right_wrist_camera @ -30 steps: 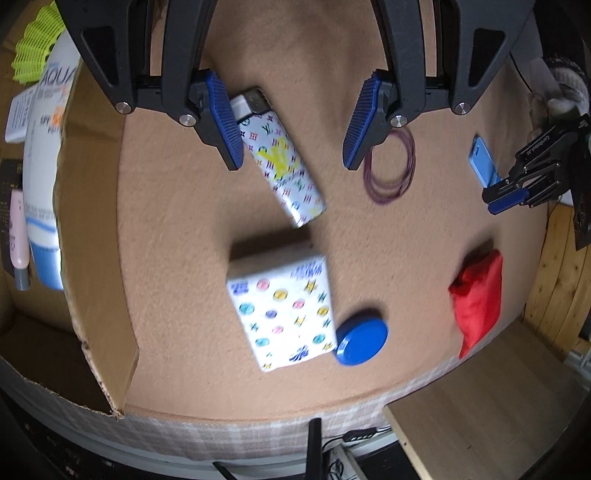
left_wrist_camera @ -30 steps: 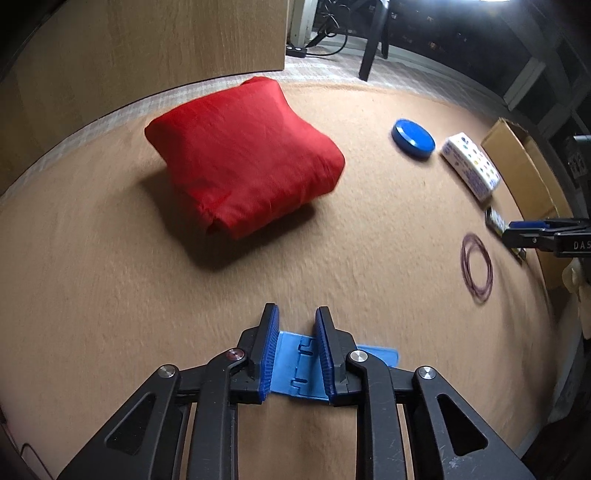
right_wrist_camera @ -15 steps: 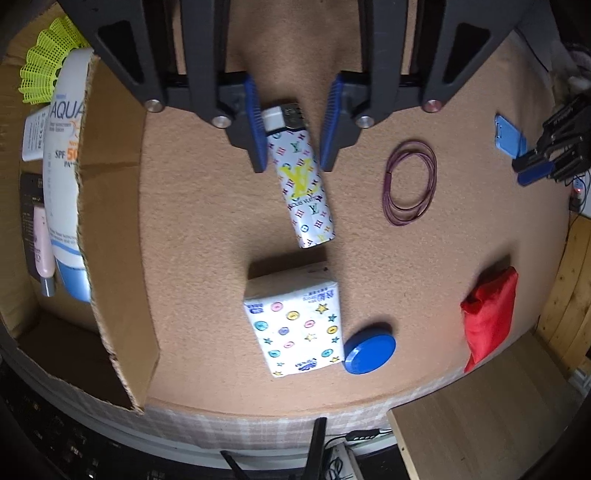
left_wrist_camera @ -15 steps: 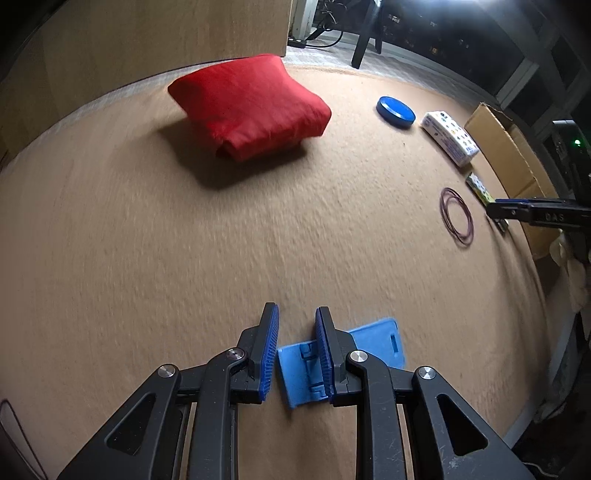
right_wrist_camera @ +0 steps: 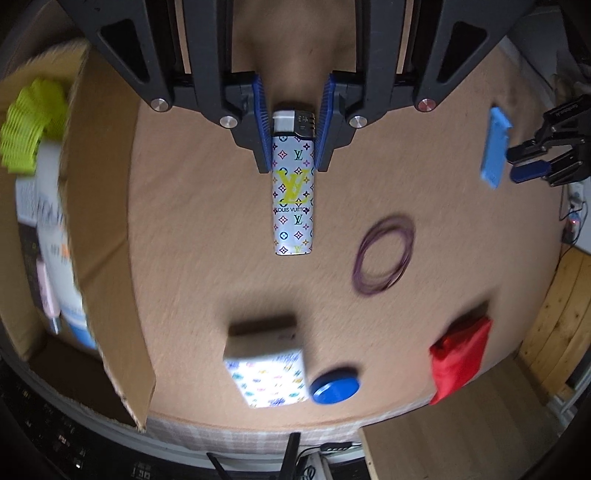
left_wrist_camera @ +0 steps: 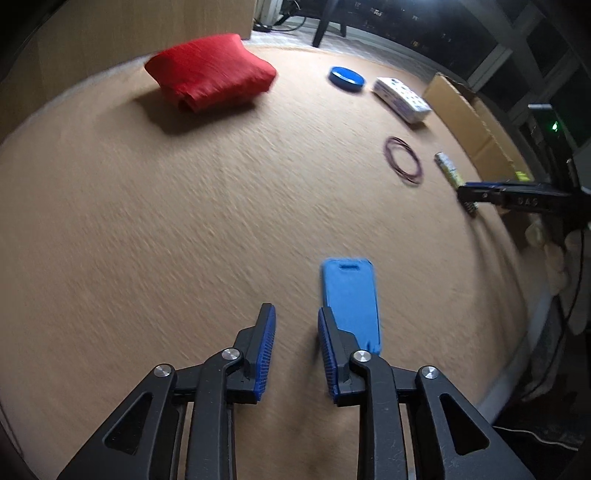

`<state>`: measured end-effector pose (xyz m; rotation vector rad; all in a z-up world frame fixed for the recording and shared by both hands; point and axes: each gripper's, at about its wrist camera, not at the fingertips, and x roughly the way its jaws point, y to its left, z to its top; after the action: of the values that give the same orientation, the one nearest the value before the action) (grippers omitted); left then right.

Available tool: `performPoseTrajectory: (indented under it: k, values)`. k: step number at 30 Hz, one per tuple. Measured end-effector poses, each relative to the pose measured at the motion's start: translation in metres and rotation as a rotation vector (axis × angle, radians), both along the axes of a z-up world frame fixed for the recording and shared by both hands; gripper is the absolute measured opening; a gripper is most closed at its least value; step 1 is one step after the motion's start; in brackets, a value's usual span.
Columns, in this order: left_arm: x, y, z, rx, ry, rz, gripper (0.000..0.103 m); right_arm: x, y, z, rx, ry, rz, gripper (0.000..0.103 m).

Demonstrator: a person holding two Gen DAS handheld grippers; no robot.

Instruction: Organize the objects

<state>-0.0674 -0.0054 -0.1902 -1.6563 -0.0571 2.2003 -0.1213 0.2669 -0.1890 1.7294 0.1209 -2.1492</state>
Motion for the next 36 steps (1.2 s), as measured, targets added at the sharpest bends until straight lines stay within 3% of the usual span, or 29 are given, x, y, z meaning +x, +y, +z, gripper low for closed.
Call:
performPoseTrajectory:
  k: [1, 3, 7, 11, 13, 23, 29, 33, 36]
  values:
    - [0.005, 0.003, 0.001, 0.010, -0.002, 0.003, 0.039, 0.006, 0.001, 0.000, -0.006, -0.004, 0.004, 0.021]
    - [0.013, 0.009, 0.003, 0.019, -0.008, 0.008, 0.046, 0.018, 0.001, 0.001, -0.004, -0.003, 0.014, 0.021]
    - [0.025, 0.023, 0.005, 0.020, -0.017, 0.028, 0.052, 0.032, 0.001, 0.002, 0.004, -0.006, 0.026, 0.023]
    - [0.029, 0.043, 0.004, -0.056, 0.008, 0.024, 0.057, 0.032, 0.001, 0.005, -0.021, -0.009, 0.008, 0.041]
    - [0.027, 0.051, 0.004, -0.084, 0.009, 0.018, 0.059, 0.034, 0.001, 0.006, -0.009, 0.004, 0.001, 0.041]
    - [0.028, 0.077, 0.003, -0.197, 0.073, -0.079, 0.059, 0.044, 0.006, 0.005, 0.075, 0.051, 0.044, 0.041]
    - [0.027, 0.077, 0.006, -0.196, 0.097, -0.075, 0.040, 0.048, -0.006, 0.006, 0.133, 0.095, 0.120, 0.040]
    - [0.028, 0.074, 0.007, -0.186, 0.097, -0.071, 0.039, 0.050, -0.004, 0.008, 0.131, 0.112, 0.126, 0.025]
    - [0.025, 0.073, 0.008, -0.171, 0.093, -0.057, 0.039, 0.050, 0.002, 0.009, 0.123, 0.115, 0.123, 0.021]
